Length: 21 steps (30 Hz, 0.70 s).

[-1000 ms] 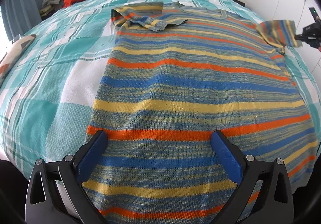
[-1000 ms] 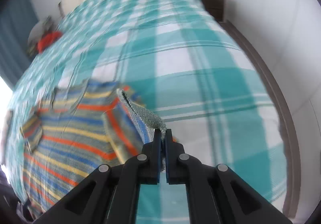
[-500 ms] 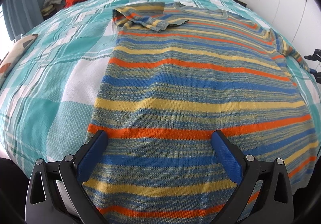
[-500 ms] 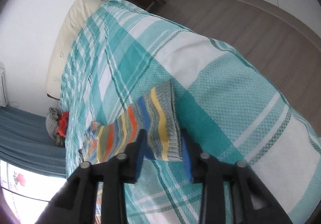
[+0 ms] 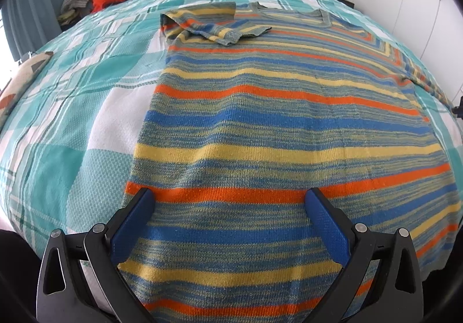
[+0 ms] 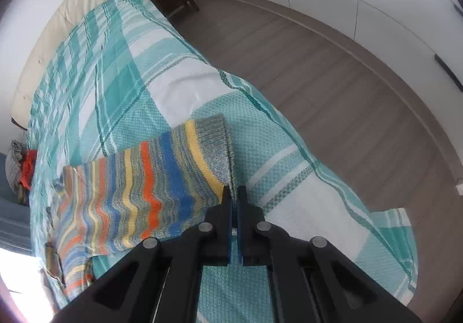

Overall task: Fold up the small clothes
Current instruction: 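Grasp a sleeve cuff with the right gripper and fold it across the body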

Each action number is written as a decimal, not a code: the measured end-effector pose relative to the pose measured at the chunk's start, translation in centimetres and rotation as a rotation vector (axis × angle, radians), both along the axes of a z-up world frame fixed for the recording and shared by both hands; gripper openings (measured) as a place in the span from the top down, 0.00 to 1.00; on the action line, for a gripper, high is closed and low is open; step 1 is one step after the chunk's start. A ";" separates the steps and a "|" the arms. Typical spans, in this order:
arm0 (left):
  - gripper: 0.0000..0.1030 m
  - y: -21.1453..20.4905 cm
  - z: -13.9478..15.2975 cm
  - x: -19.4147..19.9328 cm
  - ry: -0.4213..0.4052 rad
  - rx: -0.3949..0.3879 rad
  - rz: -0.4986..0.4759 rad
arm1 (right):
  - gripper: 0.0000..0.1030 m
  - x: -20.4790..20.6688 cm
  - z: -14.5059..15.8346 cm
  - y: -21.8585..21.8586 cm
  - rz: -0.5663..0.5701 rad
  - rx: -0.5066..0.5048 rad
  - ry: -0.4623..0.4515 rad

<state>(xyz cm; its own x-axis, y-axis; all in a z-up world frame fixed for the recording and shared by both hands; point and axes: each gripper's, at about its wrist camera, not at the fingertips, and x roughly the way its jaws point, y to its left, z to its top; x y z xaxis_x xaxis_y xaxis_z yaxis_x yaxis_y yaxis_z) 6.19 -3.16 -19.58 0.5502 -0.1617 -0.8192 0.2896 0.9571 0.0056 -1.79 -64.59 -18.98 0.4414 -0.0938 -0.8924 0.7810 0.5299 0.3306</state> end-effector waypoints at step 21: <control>0.02 1.5 5.3 1.1 0.112 0.001 -0.030 | 0.78 2.7 0.2 4.8 0.250 -0.053 -0.045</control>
